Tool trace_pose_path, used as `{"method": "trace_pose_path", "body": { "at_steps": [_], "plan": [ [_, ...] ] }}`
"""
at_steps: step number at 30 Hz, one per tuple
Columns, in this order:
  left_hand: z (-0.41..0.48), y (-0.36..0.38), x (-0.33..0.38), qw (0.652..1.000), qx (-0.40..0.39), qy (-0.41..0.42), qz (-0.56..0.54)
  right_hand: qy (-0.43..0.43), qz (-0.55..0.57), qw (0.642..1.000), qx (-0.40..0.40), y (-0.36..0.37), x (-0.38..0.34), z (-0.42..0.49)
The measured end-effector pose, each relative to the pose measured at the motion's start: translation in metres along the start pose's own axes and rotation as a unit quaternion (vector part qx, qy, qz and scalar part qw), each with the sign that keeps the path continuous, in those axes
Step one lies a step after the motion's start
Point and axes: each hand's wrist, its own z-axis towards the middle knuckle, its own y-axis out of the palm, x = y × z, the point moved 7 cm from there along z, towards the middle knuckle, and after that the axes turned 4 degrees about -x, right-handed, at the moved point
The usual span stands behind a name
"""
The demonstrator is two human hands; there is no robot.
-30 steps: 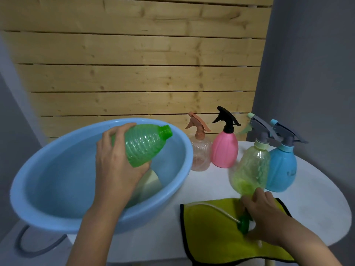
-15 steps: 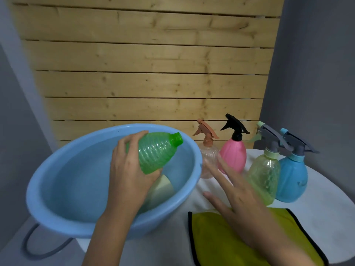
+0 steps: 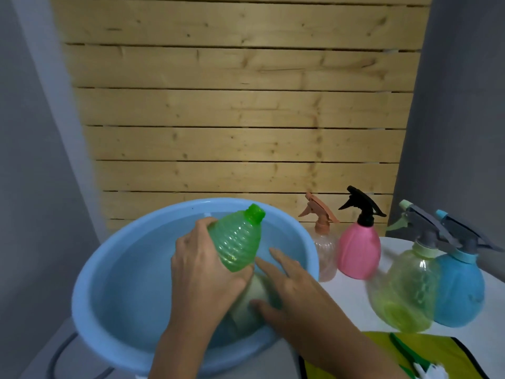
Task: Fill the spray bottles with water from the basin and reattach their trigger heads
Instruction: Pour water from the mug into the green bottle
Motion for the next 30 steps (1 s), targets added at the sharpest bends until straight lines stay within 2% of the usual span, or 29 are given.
{"method": "trace_pose_path", "body": {
  "at_steps": [4, 14, 20, 26, 30],
  "plan": [
    [0.009, -0.006, -0.009, 0.999, -0.023, -0.015, 0.035, -0.02, -0.006, 0.999, -0.041, 0.009, -0.017, 0.021],
    [0.031, -0.025, -0.065, 0.996, -0.09, -0.02, -0.004, -0.051, -0.073, 0.981, -0.171, 0.03, -0.027, 0.052],
    [0.026, -0.032, -0.089, 0.997, -0.072, -0.001, -0.024, -0.012, -0.131, 0.958, -0.255, 0.047, -0.017, 0.065],
    [0.025, -0.033, -0.084, 0.998, -0.061, 0.016, -0.018, 0.004, -0.148, 0.948, -0.282, 0.05, -0.011, 0.078],
    [0.023, -0.036, -0.078, 0.998, -0.058, 0.029, -0.003, -0.003, -0.204, 0.917, -0.343, 0.05, -0.006, 0.083]
  ]
}}
